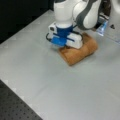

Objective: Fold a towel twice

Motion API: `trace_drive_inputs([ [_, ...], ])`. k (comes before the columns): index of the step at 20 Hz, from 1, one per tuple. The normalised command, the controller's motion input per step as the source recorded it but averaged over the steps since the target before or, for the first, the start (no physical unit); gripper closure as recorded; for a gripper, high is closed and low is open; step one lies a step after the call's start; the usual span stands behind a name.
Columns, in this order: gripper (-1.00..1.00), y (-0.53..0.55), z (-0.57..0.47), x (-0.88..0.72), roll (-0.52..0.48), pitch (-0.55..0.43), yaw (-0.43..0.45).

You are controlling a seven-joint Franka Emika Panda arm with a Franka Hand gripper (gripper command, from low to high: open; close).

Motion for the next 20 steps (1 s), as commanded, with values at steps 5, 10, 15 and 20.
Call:
trace_drive_inputs([
  [5, -1.00, -0.25, -0.27, 0.23, -0.065, 0.021, 0.054],
  [10, -1.00, -0.22, -0.18, 0.20, -0.037, 0.060, 0.109],
  [15, -1.00, -0.24, 0.03, 0.15, -0.081, 0.124, 0.195],
  [20, -1.00, -0.24, 0.35, 0.08, -0.109, 0.216, 0.183],
])
